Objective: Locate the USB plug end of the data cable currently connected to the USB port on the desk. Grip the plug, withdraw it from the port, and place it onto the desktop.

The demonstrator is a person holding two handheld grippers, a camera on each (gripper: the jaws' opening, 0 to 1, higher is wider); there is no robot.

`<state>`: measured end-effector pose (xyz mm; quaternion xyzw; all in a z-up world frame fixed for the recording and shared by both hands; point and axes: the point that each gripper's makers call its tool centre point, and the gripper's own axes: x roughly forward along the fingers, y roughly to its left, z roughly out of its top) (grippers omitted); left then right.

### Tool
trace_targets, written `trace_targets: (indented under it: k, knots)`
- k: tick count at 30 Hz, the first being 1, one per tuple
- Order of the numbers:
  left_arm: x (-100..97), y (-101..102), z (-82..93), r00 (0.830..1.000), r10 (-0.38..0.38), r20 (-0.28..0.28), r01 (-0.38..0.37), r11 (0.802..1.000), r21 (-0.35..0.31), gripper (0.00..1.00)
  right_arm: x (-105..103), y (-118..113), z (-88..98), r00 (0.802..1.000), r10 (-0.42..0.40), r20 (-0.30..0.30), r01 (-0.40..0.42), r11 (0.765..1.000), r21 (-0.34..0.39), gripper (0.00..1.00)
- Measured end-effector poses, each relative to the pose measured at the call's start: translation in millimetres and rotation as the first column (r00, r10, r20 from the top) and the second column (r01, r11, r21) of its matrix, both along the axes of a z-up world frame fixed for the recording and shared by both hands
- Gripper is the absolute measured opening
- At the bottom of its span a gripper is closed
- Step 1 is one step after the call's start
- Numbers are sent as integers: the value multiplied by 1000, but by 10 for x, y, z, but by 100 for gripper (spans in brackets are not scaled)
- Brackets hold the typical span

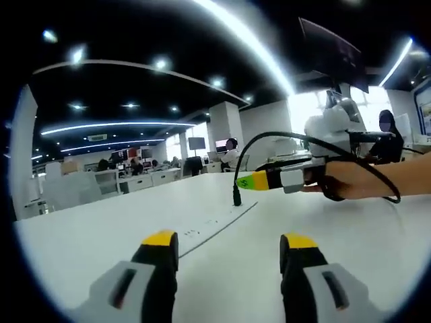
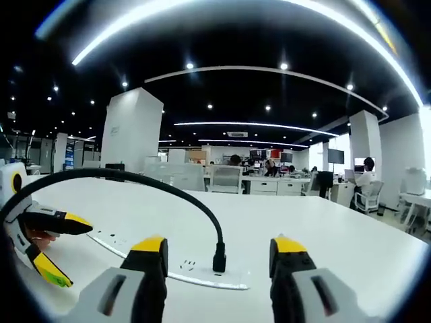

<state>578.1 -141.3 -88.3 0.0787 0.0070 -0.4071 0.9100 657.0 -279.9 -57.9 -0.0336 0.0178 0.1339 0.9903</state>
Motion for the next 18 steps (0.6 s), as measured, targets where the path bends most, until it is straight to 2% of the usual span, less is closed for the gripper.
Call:
trace_targets:
  k: [9, 13, 18]
  knots:
    - [88, 20, -22, 1000, -21, -1, 21, 1000, 8, 61, 95, 21, 94, 999, -13, 32, 13, 1000, 16, 66]
    - [100, 3, -24, 998, -59, -7, 59, 998, -7, 62, 140, 90, 88, 999, -13, 35, 12, 1000, 18, 67]
    - [177, 10, -63, 998, -67, -10, 67, 998, 4, 69, 224, 165, 104, 999, -11, 43, 11, 1000, 2, 67]
